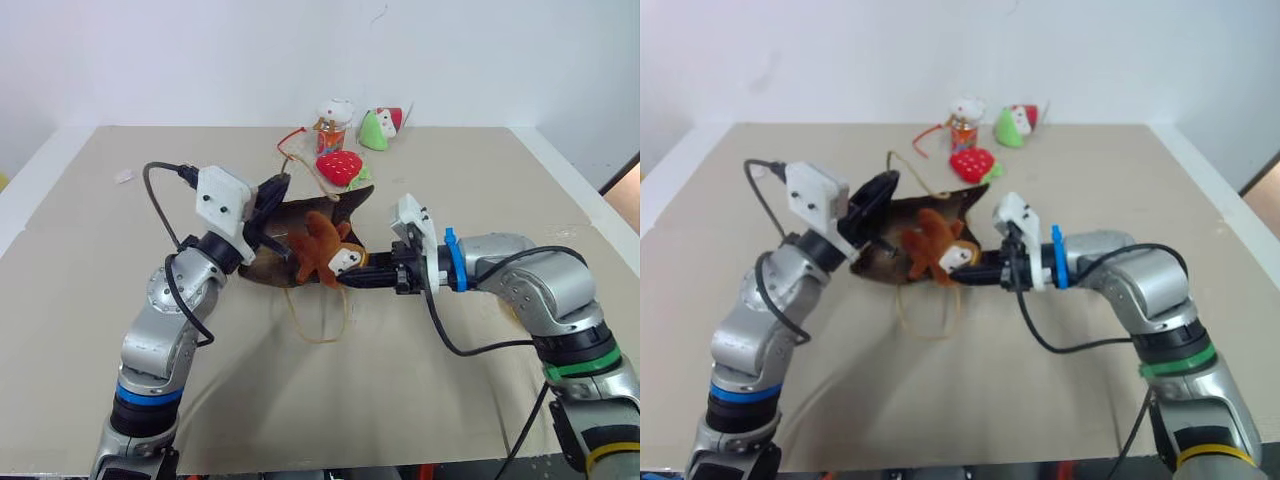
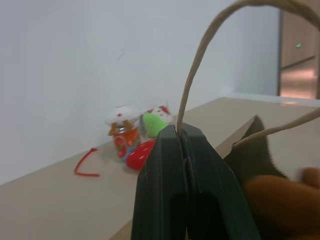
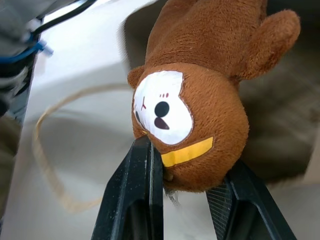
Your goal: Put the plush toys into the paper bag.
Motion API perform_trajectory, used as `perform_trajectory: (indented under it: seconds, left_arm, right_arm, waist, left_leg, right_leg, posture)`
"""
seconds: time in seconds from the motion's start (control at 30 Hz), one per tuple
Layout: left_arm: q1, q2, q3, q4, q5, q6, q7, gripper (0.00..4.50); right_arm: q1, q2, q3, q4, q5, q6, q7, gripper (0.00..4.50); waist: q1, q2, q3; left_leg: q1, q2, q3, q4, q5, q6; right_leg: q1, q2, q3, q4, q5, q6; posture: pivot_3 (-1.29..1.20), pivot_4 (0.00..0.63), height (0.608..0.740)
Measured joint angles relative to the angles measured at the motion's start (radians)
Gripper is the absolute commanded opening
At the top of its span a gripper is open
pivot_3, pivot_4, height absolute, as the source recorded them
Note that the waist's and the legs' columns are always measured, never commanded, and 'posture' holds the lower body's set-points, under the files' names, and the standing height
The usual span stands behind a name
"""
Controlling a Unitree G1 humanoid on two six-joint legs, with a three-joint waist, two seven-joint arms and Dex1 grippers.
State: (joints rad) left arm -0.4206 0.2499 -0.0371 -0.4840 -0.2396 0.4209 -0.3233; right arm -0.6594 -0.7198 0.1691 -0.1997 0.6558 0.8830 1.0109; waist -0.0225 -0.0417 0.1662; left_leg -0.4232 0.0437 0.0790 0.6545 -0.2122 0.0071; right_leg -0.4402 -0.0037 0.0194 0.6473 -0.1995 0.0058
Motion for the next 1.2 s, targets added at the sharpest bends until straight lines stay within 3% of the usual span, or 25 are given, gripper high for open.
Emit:
perform_trajectory:
  seconds: [0.1,0.43,0.97,1.2]
  left_arm:
    - [0.021,0.000,-0.022,-0.026,-0.013,0.003,-0.018,0.00]
    - [0.033,-0.006,-0.058,-0.038,-0.012,0.013,-0.016,0.00]
    - [0.007,-0.024,-0.062,0.005,-0.012,-0.010,-0.017,0.00]
    - [0.006,-0.031,-0.064,0.009,-0.012,-0.010,-0.017,0.00]
  right_arm:
    - [-0.094,0.074,0.001,0.076,-0.012,0.051,-0.070,1.33]
    - [-0.195,0.229,0.000,0.142,-0.031,0.237,-0.258,1.33]
    - [-0.248,0.244,0.099,0.189,-0.194,0.108,-0.245,1.33]
    - [-0.249,0.281,0.086,0.211,-0.218,0.068,-0.269,3.30]
  waist:
    - [0.001,0.000,0.000]
    - [0.000,0.000,0.000]
    - [0.000,0.000,0.000]
    - [0.000,0.000,0.000]
  left_leg:
    - [0.000,0.001,-0.001,0.000,0.001,-0.001]
    - [-0.001,0.001,-0.001,0.000,0.001,-0.001]
    - [-0.001,0.001,0.000,0.000,0.001,-0.001]
    - [-0.001,0.001,0.000,0.000,0.001,-0.001]
  right_leg:
    - [0.000,0.001,-0.001,0.001,0.001,-0.001]
    - [-0.001,0.001,0.000,0.001,0.001,-0.002]
    - [-0.001,0.001,0.000,0.001,0.001,-0.002]
    - [-0.001,0.001,0.000,0.001,0.001,-0.002]
  posture:
    - [0.00,0.150,0.740]
    - [0.00,0.150,0.740]
    - [0.00,0.150,0.740]
    - [0.00,0.150,0.740]
